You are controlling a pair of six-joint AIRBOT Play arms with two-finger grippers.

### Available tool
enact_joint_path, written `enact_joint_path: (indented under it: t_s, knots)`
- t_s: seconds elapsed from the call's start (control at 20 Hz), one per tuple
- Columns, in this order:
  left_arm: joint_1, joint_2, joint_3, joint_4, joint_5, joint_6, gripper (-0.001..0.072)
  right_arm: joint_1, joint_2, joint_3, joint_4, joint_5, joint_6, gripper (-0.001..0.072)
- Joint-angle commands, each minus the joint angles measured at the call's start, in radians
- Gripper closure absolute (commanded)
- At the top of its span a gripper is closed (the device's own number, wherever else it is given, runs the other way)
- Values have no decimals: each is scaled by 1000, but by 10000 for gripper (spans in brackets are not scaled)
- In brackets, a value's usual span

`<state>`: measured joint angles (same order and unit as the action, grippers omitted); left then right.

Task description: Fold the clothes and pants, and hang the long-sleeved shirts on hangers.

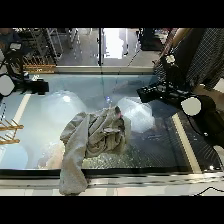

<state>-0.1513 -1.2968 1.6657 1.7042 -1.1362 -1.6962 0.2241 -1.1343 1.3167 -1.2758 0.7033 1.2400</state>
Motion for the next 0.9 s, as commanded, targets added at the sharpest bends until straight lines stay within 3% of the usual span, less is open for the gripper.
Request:
enact_joint_path:
  t_s: [0.0,0.1,0.45,0.5,0.55,0.6,0.65,0.7,0.75,0.85]
  knots:
    - [-16,-60,1,-447,12,191,-1,1,2,0,6,56,4,63]
    - [-68,-120,1,-687,8,327,2,0,2,0,0,90,4,62]
    - [-266,-408,1,-560,12,336,2,1,6,0,104,207,64,85]
    - [-274,-440,1,-560,12,336,2,1,5,0,97,224,92,174]
    - [-278,-471,1,-560,13,336,2,1,1,-1,95,249,108,386]
    - [-278,-499,1,-560,18,336,2,1,-12,-1,109,290,124,399]
    - [-278,-521,1,-551,26,334,4,1,-36,-2,155,340,153,223]
    - [-278,-538,1,-520,37,304,32,1,-65,-13,218,375,154,142]
    - [-278,-550,1,-472,48,260,193,1,-103,-34,307,391,154,143]
    - [-274,-549,1,-413,52,241,686,1,-185,-83,463,391,164,143]
